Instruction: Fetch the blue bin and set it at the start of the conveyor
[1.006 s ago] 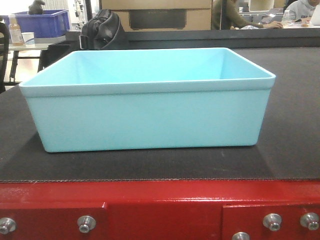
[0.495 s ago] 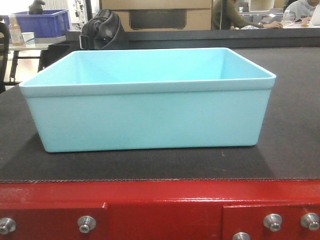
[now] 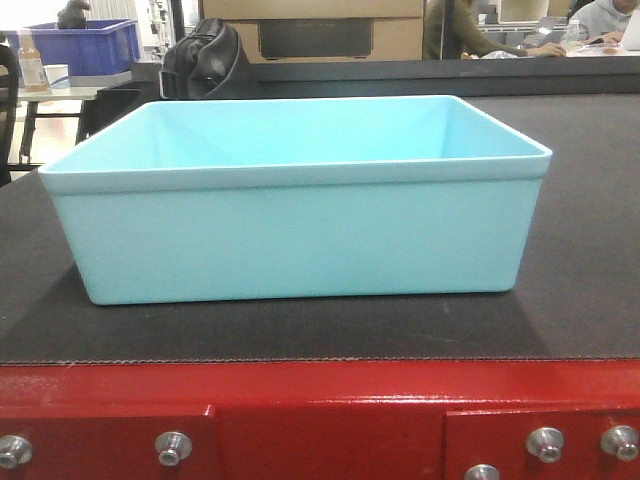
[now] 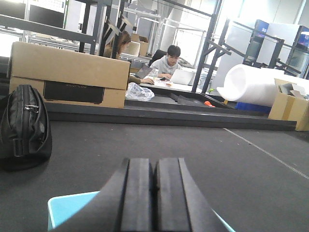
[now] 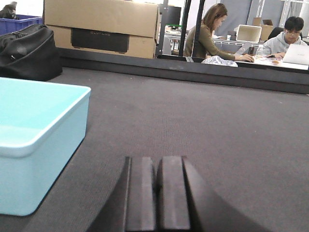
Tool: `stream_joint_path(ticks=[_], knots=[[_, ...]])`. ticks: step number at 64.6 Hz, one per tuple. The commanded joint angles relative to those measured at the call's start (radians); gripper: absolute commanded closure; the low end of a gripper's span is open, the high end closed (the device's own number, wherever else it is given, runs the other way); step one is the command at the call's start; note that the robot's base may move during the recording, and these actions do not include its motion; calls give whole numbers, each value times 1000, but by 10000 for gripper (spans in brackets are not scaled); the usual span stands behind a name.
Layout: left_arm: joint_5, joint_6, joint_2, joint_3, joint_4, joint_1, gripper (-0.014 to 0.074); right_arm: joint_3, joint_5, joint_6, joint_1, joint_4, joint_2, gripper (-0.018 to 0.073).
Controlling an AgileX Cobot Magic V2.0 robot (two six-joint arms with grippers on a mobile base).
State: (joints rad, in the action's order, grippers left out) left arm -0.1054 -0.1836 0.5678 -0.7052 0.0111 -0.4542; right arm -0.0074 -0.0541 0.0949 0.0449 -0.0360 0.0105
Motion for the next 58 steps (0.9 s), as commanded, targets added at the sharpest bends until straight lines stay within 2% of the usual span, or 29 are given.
stream_joint_path(ticks=[1, 58], knots=[[19, 5, -5, 1, 5, -1, 707, 7, 54, -42, 6, -4, -11, 720], [23, 5, -5, 1, 5, -1, 707, 7, 37, -56, 6, -4, -11, 720]])
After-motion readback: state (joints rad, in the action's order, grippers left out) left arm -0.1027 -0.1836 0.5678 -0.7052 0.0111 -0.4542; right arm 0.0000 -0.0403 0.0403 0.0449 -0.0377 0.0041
